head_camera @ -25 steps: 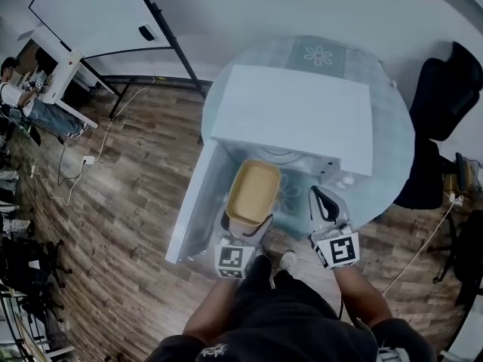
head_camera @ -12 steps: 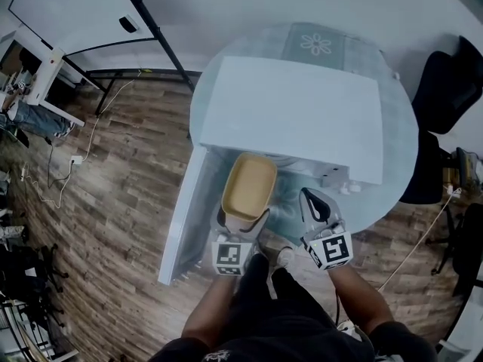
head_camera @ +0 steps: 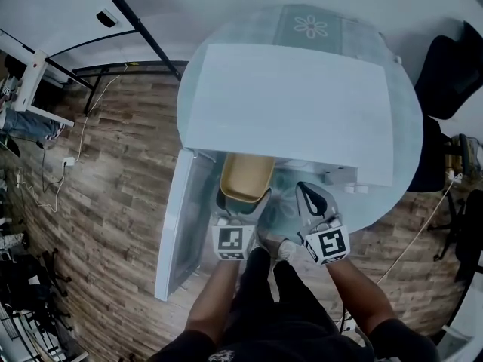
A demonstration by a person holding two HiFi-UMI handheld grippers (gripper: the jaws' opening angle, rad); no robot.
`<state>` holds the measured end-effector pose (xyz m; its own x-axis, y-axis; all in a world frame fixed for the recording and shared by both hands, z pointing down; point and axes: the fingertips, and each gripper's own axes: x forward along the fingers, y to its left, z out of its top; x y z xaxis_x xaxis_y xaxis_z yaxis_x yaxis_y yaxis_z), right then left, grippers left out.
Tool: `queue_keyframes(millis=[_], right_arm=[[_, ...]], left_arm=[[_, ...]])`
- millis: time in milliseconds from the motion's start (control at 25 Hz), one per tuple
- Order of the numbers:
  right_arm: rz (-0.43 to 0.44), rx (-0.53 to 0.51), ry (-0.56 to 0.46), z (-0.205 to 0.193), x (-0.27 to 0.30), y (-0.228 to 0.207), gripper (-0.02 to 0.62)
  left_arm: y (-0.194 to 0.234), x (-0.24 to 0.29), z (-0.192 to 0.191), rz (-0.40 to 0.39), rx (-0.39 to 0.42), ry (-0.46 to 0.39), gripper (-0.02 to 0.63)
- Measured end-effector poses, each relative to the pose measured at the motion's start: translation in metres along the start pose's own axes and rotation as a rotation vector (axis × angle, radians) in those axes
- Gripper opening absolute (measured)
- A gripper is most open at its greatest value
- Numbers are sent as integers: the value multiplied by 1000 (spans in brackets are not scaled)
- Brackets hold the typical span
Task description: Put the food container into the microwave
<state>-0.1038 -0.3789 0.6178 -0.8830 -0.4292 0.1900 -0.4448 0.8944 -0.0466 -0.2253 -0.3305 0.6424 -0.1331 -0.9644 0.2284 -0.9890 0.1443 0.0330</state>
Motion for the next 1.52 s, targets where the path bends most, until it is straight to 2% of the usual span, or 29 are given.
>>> queue_keyframes(millis=[360,640,1040,1240,1520], right_arm=[[-24,16,5,-17,24,-10,1],[-39,44,17,-27,32,-15,0],[-53,57,4,-30,45,-21,2],[-75,74,2,-32,40,-29,1],[-88,84,-1,-34,36,-33,0]], left_arm=[[6,37,-3,-15,-43,-14,522],[1,74,6,2,-34,-44,521],[8,102,-8,60,35,8,522],[7,111,-15,89,34,29,522],[3,113,-19,103,77,30,522]])
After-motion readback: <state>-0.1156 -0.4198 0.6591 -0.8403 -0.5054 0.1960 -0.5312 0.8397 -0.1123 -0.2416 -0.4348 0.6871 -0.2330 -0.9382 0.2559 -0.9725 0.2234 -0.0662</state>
